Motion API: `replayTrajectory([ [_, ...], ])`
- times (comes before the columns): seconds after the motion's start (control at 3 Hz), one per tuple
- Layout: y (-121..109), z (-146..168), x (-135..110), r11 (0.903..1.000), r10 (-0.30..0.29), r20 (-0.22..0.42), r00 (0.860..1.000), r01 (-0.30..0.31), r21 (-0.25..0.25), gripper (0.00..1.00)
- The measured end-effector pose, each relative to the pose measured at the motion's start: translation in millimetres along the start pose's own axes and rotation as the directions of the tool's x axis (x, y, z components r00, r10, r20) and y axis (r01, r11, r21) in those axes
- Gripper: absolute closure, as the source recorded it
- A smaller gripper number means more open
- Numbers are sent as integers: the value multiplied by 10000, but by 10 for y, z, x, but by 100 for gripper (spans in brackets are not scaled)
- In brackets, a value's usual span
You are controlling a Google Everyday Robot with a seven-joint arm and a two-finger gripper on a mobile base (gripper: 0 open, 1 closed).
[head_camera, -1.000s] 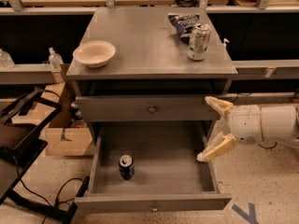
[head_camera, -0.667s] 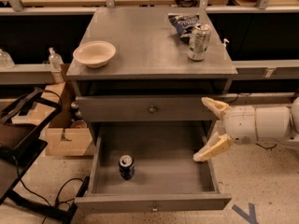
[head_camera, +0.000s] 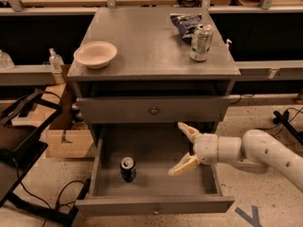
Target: Pick pepsi can from middle drawer and place on counter
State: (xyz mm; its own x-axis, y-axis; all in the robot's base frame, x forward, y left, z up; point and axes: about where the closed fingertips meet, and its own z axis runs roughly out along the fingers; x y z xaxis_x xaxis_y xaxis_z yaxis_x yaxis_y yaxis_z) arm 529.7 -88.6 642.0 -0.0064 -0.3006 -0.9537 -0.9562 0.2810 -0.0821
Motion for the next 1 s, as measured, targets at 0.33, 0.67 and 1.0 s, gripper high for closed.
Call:
replayTrajectory([
  [0.33,-60,378,514,9998,117,281,9995,-112,-168,0],
  [0.67,-91,676,896,9986,226,-131,9997,-232,-477,0],
  [1.0,-91,676,896,9986,226,-131,9997,-232,-477,0],
])
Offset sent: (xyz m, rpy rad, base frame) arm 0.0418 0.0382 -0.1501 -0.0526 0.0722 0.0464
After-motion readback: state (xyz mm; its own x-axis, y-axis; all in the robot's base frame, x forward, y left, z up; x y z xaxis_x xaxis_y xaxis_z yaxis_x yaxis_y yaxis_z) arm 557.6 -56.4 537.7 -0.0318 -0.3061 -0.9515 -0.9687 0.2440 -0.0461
